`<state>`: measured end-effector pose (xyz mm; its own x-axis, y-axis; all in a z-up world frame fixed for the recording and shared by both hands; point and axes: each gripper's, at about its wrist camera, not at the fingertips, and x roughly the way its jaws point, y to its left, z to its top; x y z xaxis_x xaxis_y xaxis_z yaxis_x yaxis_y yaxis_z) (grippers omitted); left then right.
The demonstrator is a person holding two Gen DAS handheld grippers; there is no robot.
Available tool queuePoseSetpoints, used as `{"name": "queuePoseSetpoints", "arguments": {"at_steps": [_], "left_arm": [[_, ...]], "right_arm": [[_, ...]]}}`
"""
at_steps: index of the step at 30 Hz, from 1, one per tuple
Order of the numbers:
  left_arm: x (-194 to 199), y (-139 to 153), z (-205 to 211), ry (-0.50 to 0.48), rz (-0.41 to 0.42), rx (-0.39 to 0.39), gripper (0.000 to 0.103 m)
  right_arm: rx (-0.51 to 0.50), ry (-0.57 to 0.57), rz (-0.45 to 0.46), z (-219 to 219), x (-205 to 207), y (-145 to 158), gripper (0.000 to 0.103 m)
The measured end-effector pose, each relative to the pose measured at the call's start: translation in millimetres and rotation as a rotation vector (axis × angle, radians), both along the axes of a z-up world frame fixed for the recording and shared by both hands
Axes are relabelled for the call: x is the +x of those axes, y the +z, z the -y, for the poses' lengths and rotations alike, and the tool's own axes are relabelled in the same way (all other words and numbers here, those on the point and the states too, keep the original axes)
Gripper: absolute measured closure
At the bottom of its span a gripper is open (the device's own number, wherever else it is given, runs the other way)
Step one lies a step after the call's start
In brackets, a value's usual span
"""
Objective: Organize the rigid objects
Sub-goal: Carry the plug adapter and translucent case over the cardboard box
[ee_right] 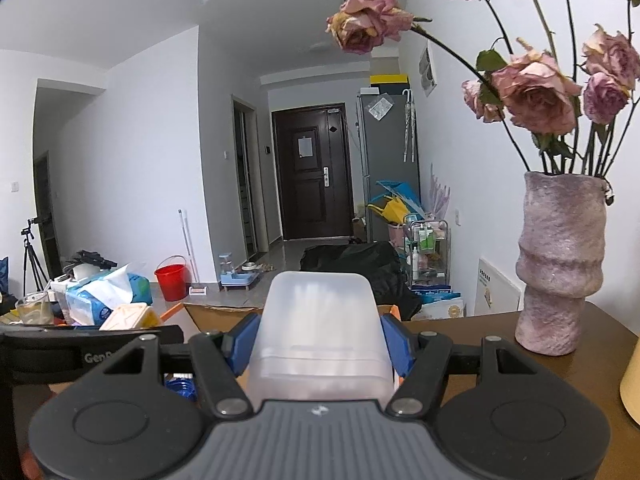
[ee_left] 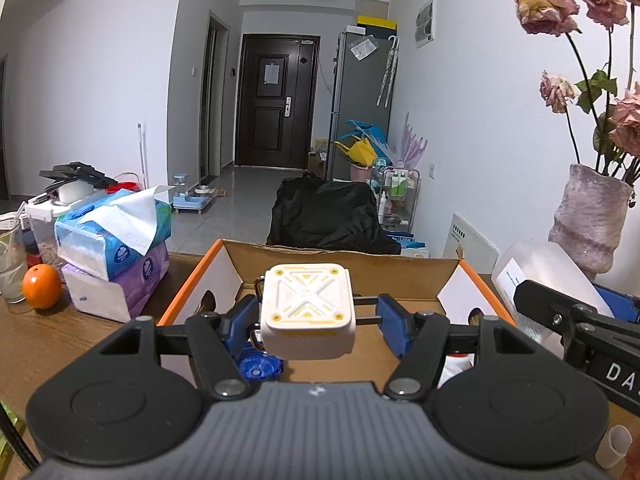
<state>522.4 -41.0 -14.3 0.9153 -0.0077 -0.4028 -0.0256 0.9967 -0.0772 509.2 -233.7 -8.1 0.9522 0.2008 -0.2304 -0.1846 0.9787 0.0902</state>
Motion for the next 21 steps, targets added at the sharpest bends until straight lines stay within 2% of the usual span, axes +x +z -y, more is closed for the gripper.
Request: {"name": "queuePoseSetpoints", "arguments": {"at_steps": [21], "left_arm": [[51.1, -15.7, -4.0, 0.033, -0.025, 0.045, 0.037]], "right_arm": [[-0.041, 0.053, -0.033, -19.4, 58.1, -7.1, 0.039]]}}
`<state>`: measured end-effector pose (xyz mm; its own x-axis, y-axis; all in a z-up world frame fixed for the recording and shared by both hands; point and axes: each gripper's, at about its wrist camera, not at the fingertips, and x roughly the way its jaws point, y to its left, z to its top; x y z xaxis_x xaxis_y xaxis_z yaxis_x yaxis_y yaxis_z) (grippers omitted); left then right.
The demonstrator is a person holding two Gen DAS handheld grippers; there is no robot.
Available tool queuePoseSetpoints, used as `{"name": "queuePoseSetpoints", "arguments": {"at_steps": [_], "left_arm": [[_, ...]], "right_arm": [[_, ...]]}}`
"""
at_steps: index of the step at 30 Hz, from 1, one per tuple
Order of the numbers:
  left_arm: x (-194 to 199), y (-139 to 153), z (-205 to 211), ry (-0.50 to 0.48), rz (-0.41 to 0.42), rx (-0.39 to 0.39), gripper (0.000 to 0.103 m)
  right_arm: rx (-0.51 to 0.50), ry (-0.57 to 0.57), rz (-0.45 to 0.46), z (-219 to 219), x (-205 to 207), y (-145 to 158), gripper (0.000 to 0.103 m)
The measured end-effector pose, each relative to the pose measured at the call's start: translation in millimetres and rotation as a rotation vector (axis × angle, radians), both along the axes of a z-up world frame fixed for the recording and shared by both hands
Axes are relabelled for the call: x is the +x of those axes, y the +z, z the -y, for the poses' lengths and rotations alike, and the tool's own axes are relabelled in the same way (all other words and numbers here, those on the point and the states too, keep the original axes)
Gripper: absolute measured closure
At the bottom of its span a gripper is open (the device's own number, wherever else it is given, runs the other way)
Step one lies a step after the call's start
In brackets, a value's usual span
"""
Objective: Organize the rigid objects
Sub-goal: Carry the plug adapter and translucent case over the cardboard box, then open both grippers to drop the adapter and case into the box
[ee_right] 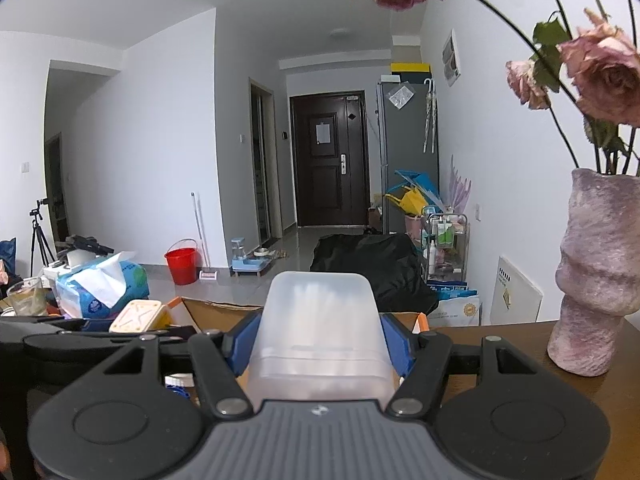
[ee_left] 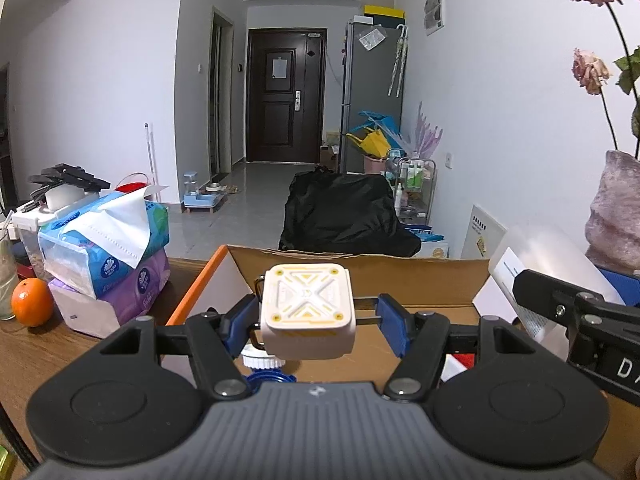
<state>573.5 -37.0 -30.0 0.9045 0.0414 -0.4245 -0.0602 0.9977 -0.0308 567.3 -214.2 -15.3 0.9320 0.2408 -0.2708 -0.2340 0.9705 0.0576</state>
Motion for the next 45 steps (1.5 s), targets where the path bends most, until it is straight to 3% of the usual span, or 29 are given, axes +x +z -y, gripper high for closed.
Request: {"name": "queuePoseSetpoints", "arguments": {"at_steps": [17, 18, 20, 21, 25, 45], "left_arm": [[26.6, -11.4, -18.4, 0.023, -0.046, 0.030, 0.036], [27.0, -11.8, -19.2, 0.017, -0.050, 0.032, 0.034], [27.6, -11.6, -21.8, 0.024, -0.057, 0.028, 0.024], [28.0, -11.6, -23.5, 0.030, -0.062, 0.024, 0.016], [27.5, -11.6, -26.5, 0.055, -0.056, 0.035, 0.000], [2.4, 0.2, -23.1, 0.048, -0.005, 0.050, 0.000]], "right_arm": [[-0.039, -0.010, -0.082, -2.7, 33.0, -14.7, 0.039], [-0.037, -0.020, -0.086, -1.7, 33.6, -14.5, 0.037], [-0.034, -0.056, -0.098, 1.0, 35.1, -13.7, 0.012], [-0.029, -0.070, -0.095, 2.5, 34.8, -13.5, 0.009], [-0.013, -0.085, -0.107, 7.4, 36.9, -12.7, 0.005], [-0.018, -0.081, -0.080, 9.8, 13.9, -4.4, 0.003]]}}
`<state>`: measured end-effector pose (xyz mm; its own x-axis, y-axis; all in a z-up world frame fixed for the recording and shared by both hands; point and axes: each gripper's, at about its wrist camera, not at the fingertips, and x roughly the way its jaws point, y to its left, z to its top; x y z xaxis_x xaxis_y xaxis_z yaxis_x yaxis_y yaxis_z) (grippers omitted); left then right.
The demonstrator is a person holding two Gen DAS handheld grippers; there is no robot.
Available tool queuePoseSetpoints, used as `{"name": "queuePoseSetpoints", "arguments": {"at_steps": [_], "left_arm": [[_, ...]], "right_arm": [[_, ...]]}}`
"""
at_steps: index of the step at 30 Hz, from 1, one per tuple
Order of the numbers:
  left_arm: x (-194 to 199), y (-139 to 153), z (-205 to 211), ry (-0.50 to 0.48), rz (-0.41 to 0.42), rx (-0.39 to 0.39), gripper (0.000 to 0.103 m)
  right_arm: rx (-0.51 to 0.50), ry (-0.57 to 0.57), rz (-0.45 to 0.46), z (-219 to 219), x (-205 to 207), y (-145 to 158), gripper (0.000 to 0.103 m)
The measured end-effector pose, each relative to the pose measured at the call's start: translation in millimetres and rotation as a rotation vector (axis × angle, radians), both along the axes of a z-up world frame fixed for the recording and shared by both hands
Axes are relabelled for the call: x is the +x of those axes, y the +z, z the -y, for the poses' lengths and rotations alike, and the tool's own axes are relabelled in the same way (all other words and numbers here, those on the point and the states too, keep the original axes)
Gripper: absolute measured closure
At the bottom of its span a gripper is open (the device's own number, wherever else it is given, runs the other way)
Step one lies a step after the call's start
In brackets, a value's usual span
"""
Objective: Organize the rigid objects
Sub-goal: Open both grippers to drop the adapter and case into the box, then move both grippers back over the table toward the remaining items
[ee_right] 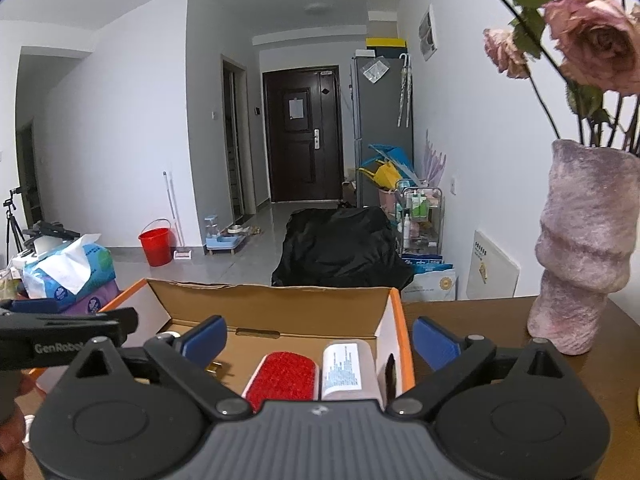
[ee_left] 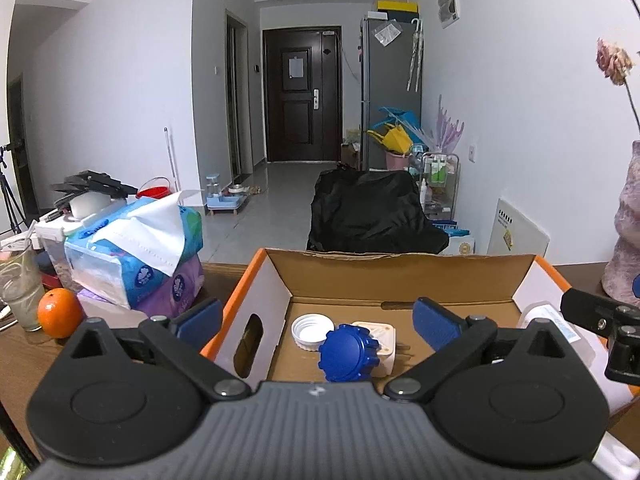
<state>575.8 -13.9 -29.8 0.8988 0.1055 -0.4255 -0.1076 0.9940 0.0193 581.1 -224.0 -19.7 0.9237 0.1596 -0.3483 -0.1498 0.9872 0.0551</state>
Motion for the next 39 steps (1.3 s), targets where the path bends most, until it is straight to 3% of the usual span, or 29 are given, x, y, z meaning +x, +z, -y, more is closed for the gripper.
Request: {"name": "queuePoseSetpoints", "arguments": {"at_steps": [23, 39], "left_arm": [[-87.3, 10.4, -3.4, -0.058, 0.023, 0.006, 0.000], [-152.1, -0.7, -13.0, -0.076, 0.010, 0.008, 0.000]], "right_arm": [[-0.014, -0.011, 0.079, 16.9, -106.5, 8.6, 0.003], [-0.067, -0.023, 0.050, 26.3, -169.4, -11.7, 0.003]]}}
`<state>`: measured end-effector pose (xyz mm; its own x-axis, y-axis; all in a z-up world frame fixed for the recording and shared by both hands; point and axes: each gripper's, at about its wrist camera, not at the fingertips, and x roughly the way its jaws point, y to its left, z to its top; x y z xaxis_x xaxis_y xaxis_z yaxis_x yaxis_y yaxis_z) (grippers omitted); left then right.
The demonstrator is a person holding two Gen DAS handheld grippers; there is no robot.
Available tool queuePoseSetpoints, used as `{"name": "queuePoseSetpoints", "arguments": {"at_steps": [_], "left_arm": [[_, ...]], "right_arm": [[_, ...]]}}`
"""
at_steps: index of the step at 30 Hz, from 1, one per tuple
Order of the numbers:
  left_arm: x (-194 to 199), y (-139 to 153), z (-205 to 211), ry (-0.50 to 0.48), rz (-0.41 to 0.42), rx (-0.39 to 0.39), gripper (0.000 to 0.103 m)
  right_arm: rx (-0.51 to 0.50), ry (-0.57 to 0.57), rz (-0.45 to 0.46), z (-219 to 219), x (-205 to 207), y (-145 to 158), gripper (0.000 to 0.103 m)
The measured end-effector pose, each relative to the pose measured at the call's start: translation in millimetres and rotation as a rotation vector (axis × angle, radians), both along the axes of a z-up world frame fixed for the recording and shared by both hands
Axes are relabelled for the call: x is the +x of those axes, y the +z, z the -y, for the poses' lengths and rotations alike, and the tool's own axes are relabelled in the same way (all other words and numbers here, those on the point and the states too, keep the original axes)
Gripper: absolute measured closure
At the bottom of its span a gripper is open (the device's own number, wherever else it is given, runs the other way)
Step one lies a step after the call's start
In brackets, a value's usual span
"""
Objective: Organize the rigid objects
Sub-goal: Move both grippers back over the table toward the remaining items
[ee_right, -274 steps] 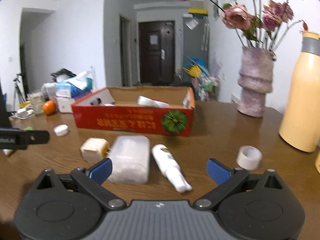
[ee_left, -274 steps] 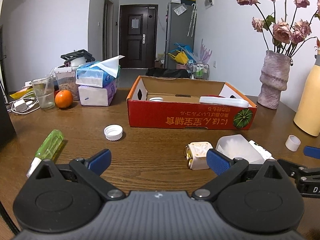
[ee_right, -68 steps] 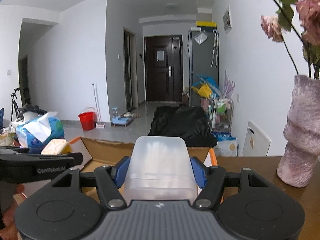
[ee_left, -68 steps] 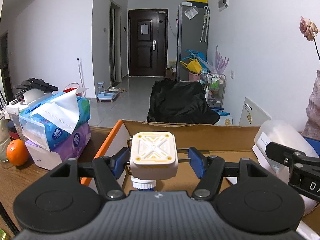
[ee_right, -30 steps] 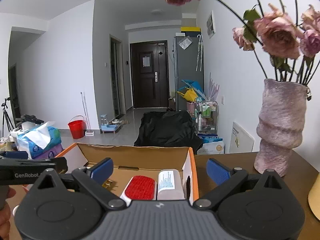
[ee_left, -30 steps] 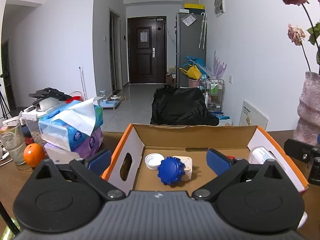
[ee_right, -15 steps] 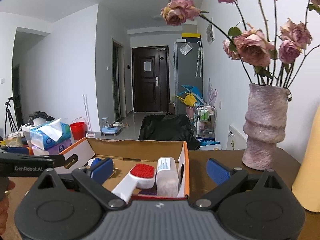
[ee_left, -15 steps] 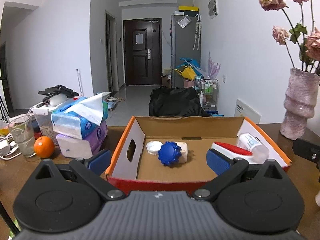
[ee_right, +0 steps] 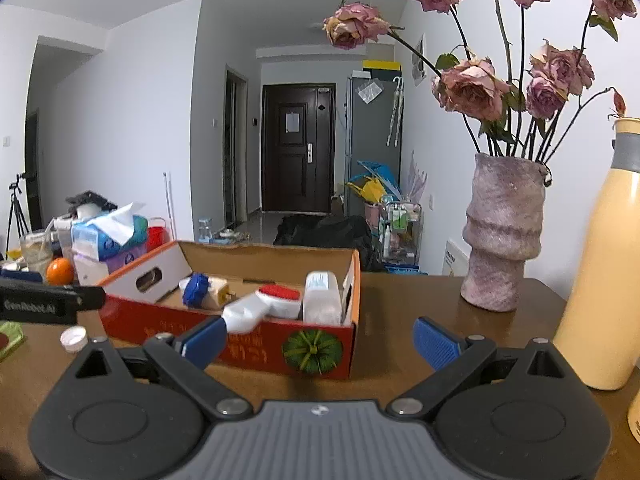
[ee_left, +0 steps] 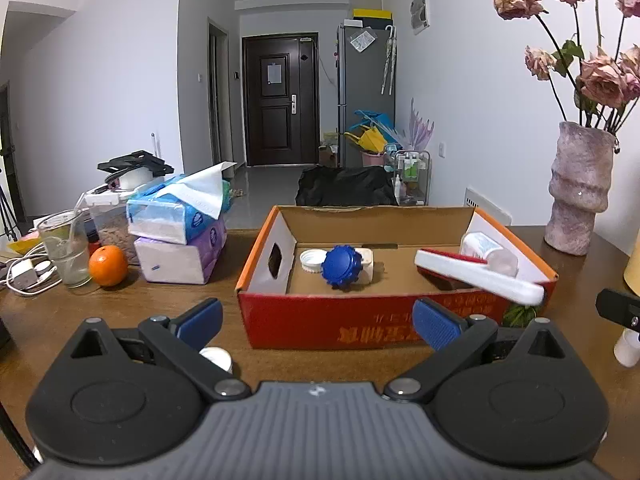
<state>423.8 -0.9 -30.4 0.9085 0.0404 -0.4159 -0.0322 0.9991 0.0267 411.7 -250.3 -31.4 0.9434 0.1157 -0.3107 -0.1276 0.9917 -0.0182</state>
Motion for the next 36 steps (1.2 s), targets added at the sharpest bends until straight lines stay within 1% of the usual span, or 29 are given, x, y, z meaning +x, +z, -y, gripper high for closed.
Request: {"name": "queuePoseSetpoints", "arguments": {"at_steps": [9, 18, 24, 28, 31, 36], "left_arm": [[-33.2, -3.7, -8.7, 0.007, -0.010, 0.005, 0.000], [-66.5, -8.2, -16.5, 0.012, -0.015, 0.010, 0.000], [-86.6, -11.5, -26.1, 0.027, -0.016, 0.000, 0.000], [-88.9, -15.6, -27.3, 0.026, -0.030, -0.001, 0.000], [-89.8, -17.2, -29.7, 0.024, -0.027, -0.003, 0.000], [-87.6, -17.0, -33.3, 0.033, -0.035, -0.016, 0.000]], "right_arm": [[-0.011, -0.023, -0.039, 9.0, -29.3, -15.2, 0.003], [-0.018, -0.044, -0.045, 15.7, -62.4, -24.7, 0.003], [-0.024, -0.081, -0.054, 23.3, -79.4, -33.6, 0.003], [-0.023, -0.112, -0.066, 28.2, -80.5, -39.3, 0.003], [-0.012, -0.133, -0.056, 35.3, -79.0, -38.7, 0.003], [0.001, -0.177, -0.073, 59.0, -66.0, -41.4, 0.003]]}}
